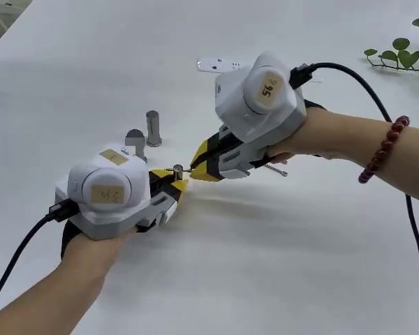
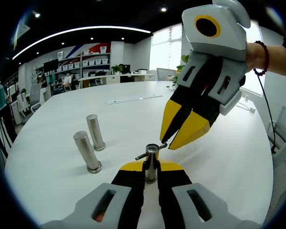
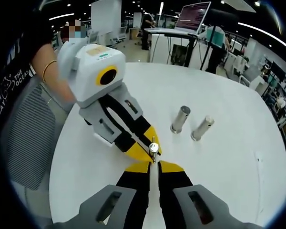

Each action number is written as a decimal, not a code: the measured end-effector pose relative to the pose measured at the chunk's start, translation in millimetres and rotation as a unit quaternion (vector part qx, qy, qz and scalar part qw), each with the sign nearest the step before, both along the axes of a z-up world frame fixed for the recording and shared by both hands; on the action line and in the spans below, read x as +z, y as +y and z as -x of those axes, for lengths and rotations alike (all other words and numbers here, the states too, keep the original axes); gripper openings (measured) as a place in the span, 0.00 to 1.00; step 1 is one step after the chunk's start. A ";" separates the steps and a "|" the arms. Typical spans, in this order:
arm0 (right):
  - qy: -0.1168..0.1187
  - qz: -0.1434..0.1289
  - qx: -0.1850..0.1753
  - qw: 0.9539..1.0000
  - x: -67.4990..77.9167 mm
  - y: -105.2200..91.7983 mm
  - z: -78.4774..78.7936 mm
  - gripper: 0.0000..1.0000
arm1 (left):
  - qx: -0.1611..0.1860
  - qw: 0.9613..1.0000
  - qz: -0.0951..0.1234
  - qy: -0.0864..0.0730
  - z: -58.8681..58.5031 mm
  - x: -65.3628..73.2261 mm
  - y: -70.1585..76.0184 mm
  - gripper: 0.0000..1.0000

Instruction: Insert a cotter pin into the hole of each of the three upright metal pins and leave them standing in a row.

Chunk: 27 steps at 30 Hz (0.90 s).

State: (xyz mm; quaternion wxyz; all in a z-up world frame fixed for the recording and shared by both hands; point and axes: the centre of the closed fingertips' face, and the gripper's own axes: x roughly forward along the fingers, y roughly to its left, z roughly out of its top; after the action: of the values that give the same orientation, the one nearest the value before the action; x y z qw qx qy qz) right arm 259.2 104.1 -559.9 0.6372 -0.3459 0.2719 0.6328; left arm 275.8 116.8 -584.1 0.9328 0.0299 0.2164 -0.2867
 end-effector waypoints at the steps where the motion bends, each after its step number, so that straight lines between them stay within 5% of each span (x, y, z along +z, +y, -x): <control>1: 0.000 0.000 -0.001 1.000 0.1 0.0 0.1 0.00 | 0.000 1.000 0.000 0.000 0.0 0.0 0.0 0.06; 27: 0.004 -0.004 -0.009 1.000 0.8 6.5 2.1 0.00 | -0.003 1.000 0.002 0.001 0.5 1.1 0.1 0.06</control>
State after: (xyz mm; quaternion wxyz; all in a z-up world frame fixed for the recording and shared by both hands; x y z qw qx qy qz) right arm 257.1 110.6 -559.1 0.6430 -0.3390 0.2749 0.6293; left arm 275.2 117.0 -583.1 0.9316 0.0280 0.2168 -0.2905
